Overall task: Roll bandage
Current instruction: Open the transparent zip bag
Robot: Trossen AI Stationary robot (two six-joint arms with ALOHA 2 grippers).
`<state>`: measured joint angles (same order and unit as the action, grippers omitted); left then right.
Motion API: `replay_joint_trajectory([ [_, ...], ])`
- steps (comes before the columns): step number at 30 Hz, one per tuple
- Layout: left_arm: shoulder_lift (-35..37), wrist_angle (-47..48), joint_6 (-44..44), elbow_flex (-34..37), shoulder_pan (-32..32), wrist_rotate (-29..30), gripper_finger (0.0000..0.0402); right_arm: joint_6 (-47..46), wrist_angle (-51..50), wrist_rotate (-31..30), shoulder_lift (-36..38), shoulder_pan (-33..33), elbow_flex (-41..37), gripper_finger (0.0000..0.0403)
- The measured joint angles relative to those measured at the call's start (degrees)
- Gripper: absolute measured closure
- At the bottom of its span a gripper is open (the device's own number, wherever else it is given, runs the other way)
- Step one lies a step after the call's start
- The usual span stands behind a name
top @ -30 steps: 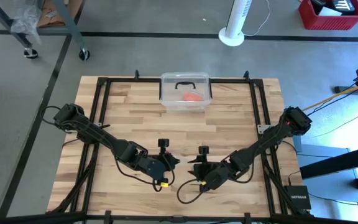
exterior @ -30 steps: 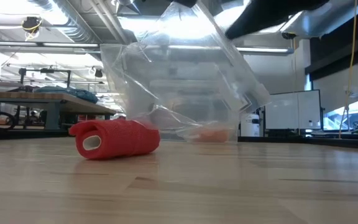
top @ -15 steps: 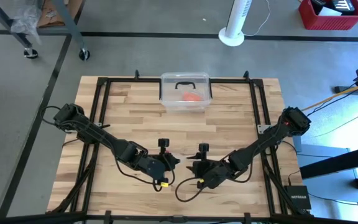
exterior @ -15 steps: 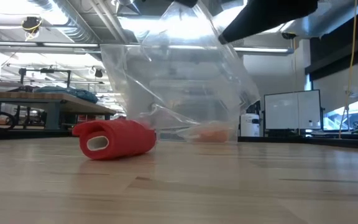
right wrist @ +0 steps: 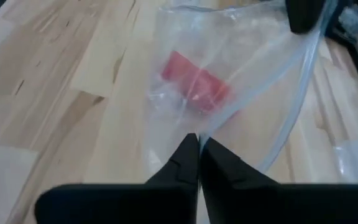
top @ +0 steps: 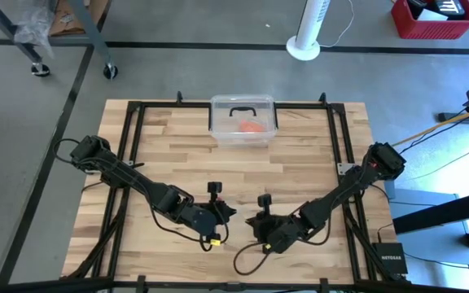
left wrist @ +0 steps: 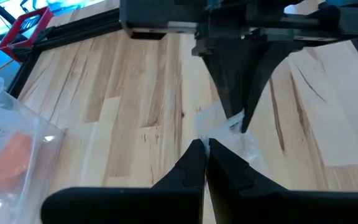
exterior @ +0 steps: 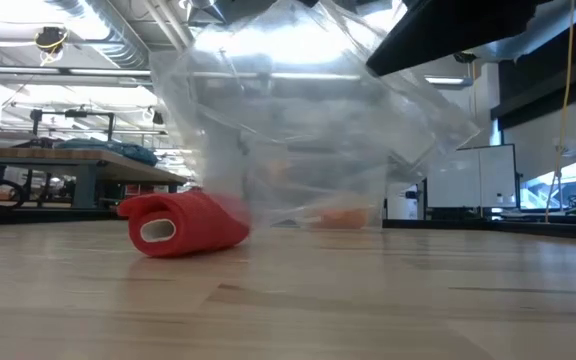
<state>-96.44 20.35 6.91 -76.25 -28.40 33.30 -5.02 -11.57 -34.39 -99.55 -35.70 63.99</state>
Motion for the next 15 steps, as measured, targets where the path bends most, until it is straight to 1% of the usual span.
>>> replay_joint_trajectory([
  [2,0.0,-0.1,0.6,0.0,0.1,0.0,0.0398,0.4,-0.4,-0.8,0.0,-0.5,0.0,0.0387],
  [6,0.0,0.1,3.7,0.0,1.1,-0.1,0.0377,2.2,-1.4,-2.1,0.0,-1.1,0.0,0.0397],
  [8,0.7,0.9,5.0,0.0,2.0,-1.7,0.0354,2.6,-2.4,-2.5,0.0,-1.1,0.0,0.0395],
  [9,1.3,2.7,4.9,-0.5,2.5,-3.0,0.0340,2.7,-3.3,-3.4,0.0,-1.1,0.0,0.0395],
  [11,2.8,8.8,4.7,-3.3,3.8,-5.0,0.0308,3.5,-5.6,-5.8,0.0,-1.1,0.0,0.0398],
  [13,4.6,14.0,6.0,-7.0,5.3,-5.1,0.0278,4.1,-7.6,-8.7,0.0,-1.1,0.0,0.0398],
  [15,6.5,14.9,8.7,-9.2,6.9,-5.1,0.0252,4.1,-8.9,-10.2,0.0,-1.0,0.0,0.0397],
])
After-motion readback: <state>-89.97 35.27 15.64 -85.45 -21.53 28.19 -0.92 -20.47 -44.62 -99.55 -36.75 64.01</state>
